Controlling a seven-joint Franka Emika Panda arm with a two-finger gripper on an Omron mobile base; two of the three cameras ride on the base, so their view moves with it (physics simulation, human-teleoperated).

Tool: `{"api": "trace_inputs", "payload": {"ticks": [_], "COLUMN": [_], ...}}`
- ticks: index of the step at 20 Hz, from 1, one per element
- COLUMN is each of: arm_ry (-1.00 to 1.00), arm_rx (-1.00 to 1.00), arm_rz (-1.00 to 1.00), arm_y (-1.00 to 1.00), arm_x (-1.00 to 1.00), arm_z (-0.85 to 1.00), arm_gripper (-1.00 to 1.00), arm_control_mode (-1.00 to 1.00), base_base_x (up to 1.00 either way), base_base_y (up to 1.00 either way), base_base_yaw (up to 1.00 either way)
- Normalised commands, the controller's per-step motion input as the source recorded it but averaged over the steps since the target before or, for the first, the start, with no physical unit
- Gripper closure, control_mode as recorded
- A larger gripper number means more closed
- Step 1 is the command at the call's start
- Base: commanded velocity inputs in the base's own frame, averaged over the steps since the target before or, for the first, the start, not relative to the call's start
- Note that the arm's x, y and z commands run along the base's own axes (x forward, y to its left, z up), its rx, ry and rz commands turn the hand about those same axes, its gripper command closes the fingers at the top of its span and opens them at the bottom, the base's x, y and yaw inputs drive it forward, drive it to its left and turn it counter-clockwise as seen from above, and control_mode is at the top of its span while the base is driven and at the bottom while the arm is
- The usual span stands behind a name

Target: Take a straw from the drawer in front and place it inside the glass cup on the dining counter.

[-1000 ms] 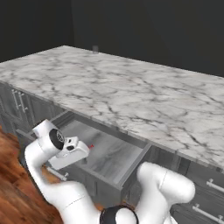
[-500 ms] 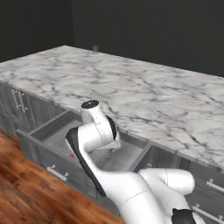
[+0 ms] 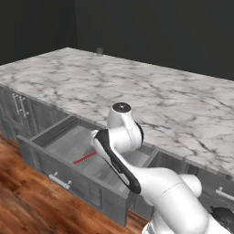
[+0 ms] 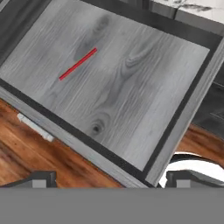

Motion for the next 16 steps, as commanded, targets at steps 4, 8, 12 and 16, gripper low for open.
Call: {"api": "trace_inputs", "payload": {"ticks": [4, 8, 12, 16], "arm_ry": [-0.1, -0.09, -0.02, 0.0], "arm_rx": [0.07, 0.04, 0.04, 0.04], "arm_rz": [-0.06, -0.09, -0.11, -0.11], "arm_y": [0.0, 0.0, 0.0, 0.0], "arm_x": [0.33, 0.43, 0.57, 0.66], "arm_z": [-0.36, -0.27, -0.12, -0.11], "arm_gripper": [-1.0, -1.0, -1.0, -1.0], "arm_control_mode": [-1.0, -1.0, -1.0, -1.0], "base_base_x": [0.0, 0.0, 0.0, 0.0], "base_base_y": [0.0, 0.0, 0.0, 0.0], "base_base_yaw": [0.0, 0.0, 0.0, 0.0]}}
